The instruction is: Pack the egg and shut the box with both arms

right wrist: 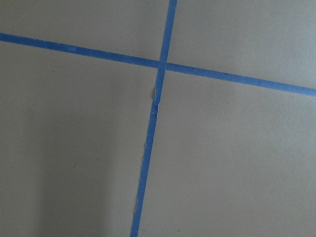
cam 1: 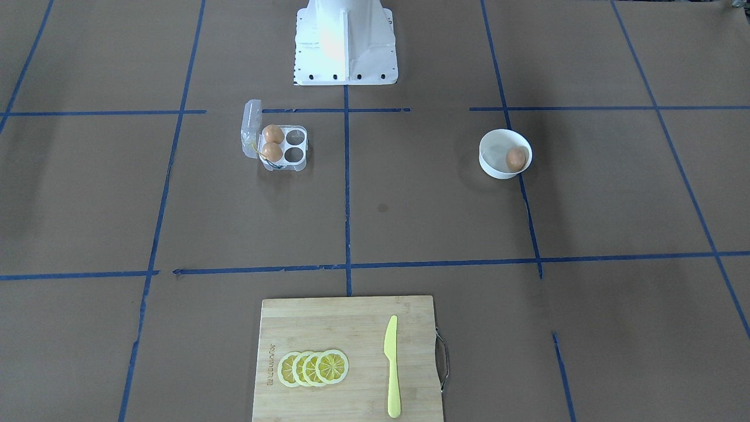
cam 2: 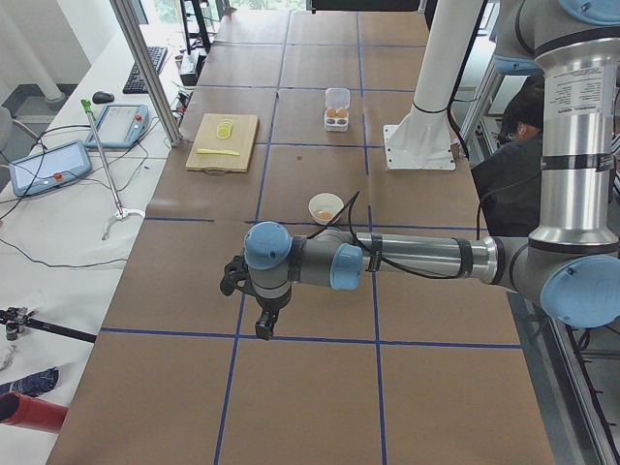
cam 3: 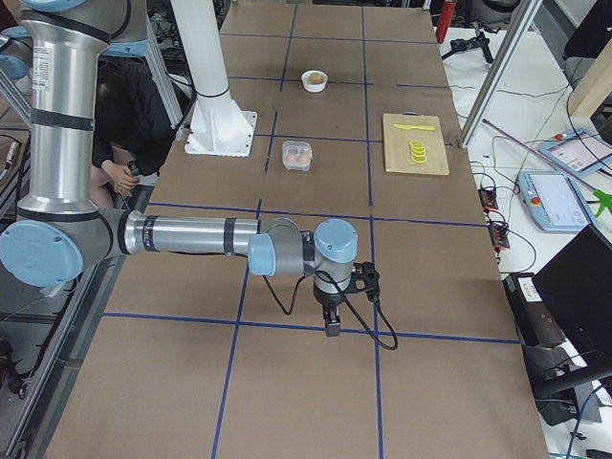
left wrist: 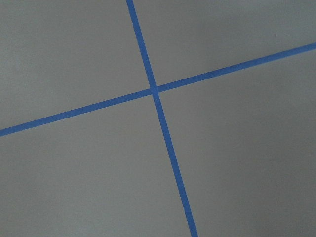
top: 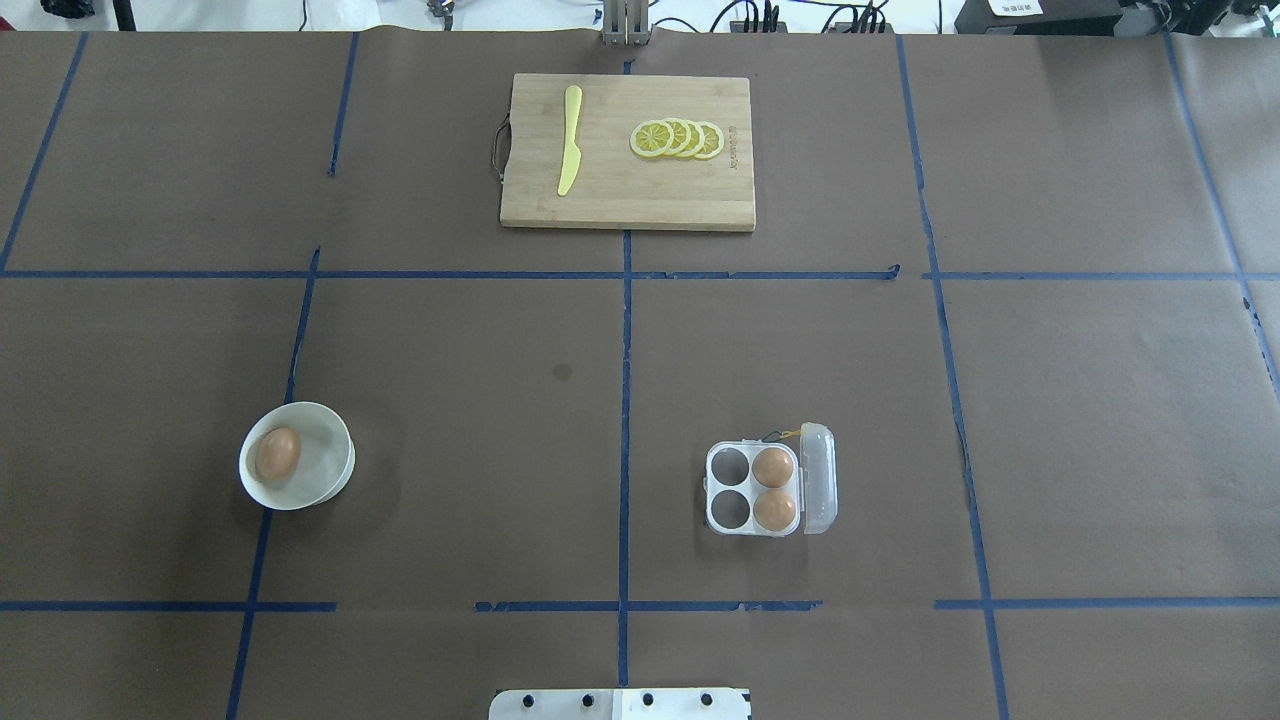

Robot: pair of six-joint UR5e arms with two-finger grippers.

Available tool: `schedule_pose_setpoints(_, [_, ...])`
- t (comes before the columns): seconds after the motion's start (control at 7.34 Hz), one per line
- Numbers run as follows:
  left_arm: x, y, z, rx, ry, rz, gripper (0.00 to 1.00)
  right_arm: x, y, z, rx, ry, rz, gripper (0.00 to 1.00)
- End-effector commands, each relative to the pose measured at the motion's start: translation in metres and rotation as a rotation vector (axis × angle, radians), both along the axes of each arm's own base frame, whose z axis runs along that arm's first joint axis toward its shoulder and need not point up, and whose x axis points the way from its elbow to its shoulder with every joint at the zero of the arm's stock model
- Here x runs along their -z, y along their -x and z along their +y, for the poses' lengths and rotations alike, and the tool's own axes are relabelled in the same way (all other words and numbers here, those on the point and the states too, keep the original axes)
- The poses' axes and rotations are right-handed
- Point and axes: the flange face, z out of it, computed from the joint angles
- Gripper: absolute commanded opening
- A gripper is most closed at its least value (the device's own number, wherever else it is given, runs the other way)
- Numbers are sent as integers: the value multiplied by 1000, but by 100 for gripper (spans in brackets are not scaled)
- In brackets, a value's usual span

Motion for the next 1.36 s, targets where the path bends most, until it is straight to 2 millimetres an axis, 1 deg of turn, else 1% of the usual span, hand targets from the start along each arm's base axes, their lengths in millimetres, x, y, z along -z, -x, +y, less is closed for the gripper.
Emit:
schedule_pose_setpoints(0.0, [0,-1,0,-4,-9,-2,100,2,0,0,0,-4,-3,100])
schedule_pose_setpoints(0.27, [5,0,-3,-2,-47,0,100,9,1,-4,4,-67,-10,100])
schedule_pose_setpoints(0.41, [5,-2,-4,-5,-70,-6,100,2,9,-2,19,-55,-9,100])
schedule_pose_setpoints(0.54, [15,-3,-6,-4,-105,6,100,3,12,-3,23,-60,-11,100])
schedule_pose_setpoints(0.68, [30,-3,-12,-3,-183,-4,100,4,11,-4,22,-74,-6,100])
schedule_pose_setpoints(0.82, [36,-3,-14,-3,-240,2,100,7,11,-5,22,-80,-8,100])
schedule_pose_setpoints(0.95, [66,-5,-43,-4,-402,9,100,9,12,-6,22,-85,-8,100])
schedule_pose_setpoints(1.09, [75,-7,-44,-10,-514,17,100,11,12,-7,22,-89,-10,100])
schedule_pose_setpoints(1.23, [84,-9,-64,-4,-594,23,100,13,12,-8,24,-93,-9,100])
